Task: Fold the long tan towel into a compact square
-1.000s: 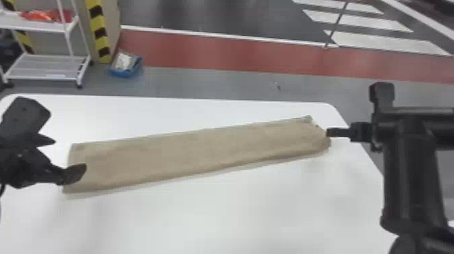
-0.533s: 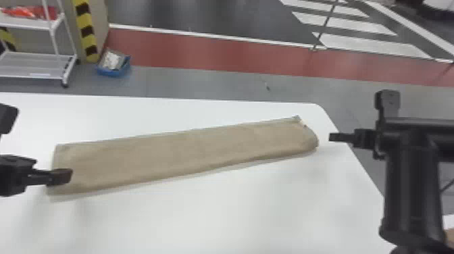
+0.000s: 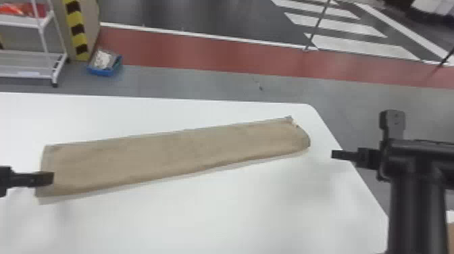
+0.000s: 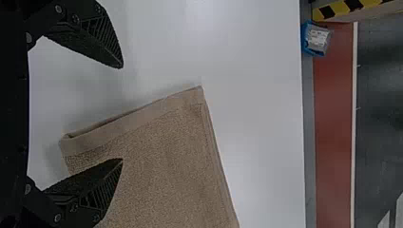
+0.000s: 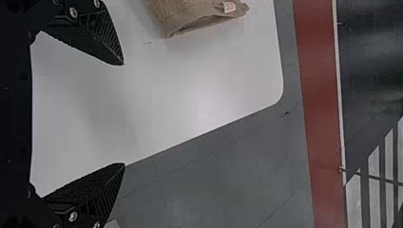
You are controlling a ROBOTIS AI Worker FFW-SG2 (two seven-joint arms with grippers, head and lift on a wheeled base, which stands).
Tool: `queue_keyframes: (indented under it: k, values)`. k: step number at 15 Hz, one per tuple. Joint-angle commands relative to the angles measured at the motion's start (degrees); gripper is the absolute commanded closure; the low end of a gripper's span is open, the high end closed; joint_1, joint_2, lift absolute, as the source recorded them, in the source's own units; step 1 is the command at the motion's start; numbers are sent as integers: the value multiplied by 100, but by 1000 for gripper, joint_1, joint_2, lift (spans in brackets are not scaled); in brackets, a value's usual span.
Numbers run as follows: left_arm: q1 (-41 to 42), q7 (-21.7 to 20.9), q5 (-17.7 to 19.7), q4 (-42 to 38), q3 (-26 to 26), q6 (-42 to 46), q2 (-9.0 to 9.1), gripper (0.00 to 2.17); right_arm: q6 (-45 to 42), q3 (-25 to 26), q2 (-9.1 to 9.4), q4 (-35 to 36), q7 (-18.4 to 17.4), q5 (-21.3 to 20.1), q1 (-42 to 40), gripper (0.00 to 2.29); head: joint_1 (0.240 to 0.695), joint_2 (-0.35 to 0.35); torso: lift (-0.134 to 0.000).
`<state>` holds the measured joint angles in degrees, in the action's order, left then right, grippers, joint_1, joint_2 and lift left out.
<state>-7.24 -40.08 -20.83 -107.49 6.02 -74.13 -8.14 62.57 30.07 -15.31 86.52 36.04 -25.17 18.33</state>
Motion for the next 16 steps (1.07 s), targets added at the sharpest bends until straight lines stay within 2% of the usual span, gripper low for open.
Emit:
queue_keyframes:
  k: [1, 8, 10, 16]
  values:
    - [-260, 105, 290, 167, -22, -739, 41, 215, 50, 52, 11, 111, 0, 21, -145, 134, 695, -285, -124]
    - [-708, 633, 1073, 316, -40, -1495, 164, 215, 226, 193, 11, 304, 70, 100, -224, 134, 695, -329, -124]
    - [-805, 808, 1134, 483, -110, -1460, 216, 215, 226, 193, 11, 313, 70, 100, -259, 134, 695, -338, -124]
    - [-981, 1353, 1248, 1248, -127, -195, 243, 215, 261, 236, -16, 331, 123, 144, -303, 134, 695, -335, -124]
